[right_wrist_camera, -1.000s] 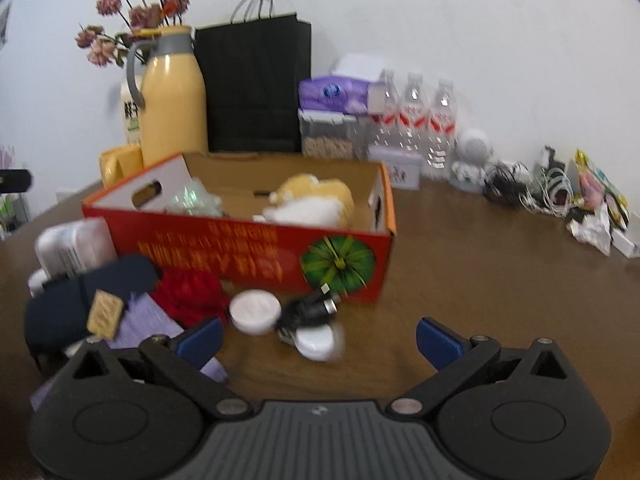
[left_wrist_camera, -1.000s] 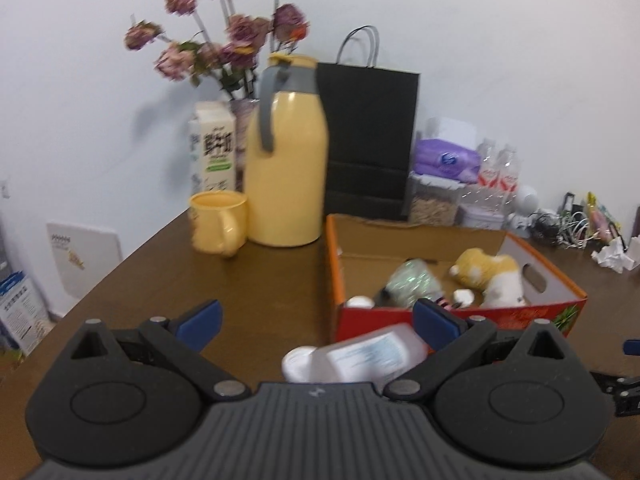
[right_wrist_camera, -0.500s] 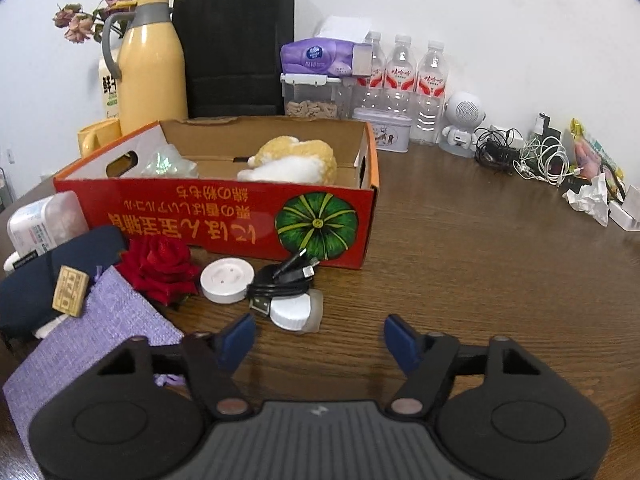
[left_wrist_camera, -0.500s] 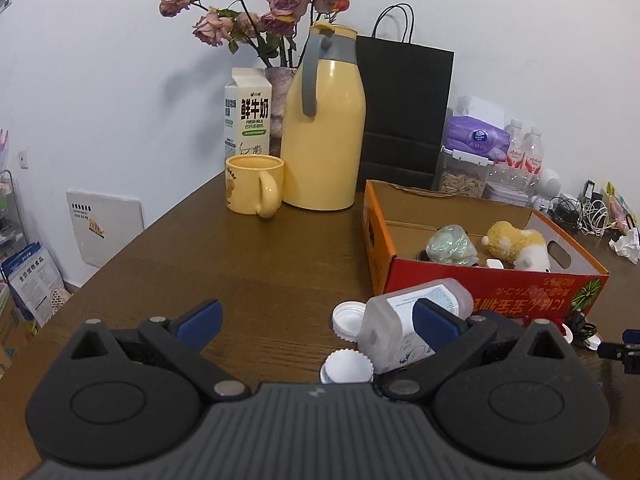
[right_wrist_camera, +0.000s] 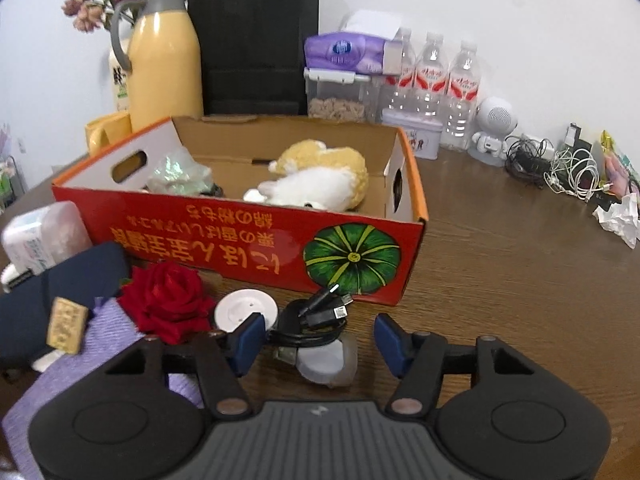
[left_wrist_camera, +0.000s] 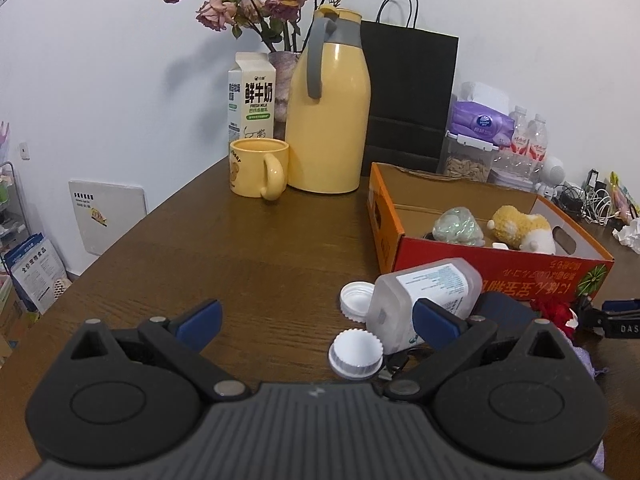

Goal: Organize objects
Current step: 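Grasp the black cable with the right tool while the left tool grasps the white ridged cap, then carry the cap with the left tool and cable with the right tool into the box, open both, then withdraw both tools and move the left tool toward the white plastic bottle, then close the left tool around the white plastic bottle and lift it, then carry the bottle with the left tool into the box and open it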

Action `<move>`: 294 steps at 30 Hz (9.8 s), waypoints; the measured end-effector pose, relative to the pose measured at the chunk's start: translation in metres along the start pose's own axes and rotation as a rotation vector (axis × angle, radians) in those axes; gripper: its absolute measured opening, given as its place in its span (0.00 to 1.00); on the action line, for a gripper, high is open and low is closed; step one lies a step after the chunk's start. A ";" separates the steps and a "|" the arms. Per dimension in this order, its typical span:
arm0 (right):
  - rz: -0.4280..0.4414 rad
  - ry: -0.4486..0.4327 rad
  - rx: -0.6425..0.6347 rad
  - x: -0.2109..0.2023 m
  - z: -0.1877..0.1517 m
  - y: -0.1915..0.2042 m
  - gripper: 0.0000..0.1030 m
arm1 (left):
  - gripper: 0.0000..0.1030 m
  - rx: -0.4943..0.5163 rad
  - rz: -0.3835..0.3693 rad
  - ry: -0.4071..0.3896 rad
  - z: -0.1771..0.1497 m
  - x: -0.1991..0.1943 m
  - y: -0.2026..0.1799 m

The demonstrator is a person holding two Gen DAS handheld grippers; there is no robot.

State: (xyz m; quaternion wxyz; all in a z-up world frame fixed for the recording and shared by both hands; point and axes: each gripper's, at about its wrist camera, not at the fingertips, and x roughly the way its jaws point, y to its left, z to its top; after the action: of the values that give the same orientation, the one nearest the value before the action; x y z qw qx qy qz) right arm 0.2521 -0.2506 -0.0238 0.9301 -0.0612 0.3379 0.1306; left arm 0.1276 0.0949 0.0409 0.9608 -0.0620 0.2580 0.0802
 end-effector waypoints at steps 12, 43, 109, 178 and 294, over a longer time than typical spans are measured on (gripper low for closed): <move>0.062 -0.033 0.045 0.004 -0.004 -0.007 0.42 | 1.00 -0.007 0.009 0.015 -0.002 0.004 0.002; 0.052 -0.182 0.063 -0.032 -0.018 -0.001 0.39 | 0.38 0.022 -0.078 0.141 -0.023 0.054 -0.009; 0.049 -0.279 0.007 -0.057 0.006 0.013 0.35 | 0.38 0.042 -0.223 -0.105 0.028 0.000 -0.051; 0.026 -0.280 0.056 -0.025 0.036 0.015 1.00 | 1.00 0.034 -0.187 -0.258 0.036 0.034 -0.111; 0.089 -0.336 0.164 -0.071 -0.038 -0.009 0.04 | 0.87 -0.064 -0.025 -0.093 0.005 0.035 -0.084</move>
State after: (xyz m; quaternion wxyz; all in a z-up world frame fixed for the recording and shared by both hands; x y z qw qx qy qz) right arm 0.1792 -0.2816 -0.0073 0.9686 0.0522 0.1899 0.1518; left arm 0.1755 0.0175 0.0338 0.9702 -0.0923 0.2096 0.0791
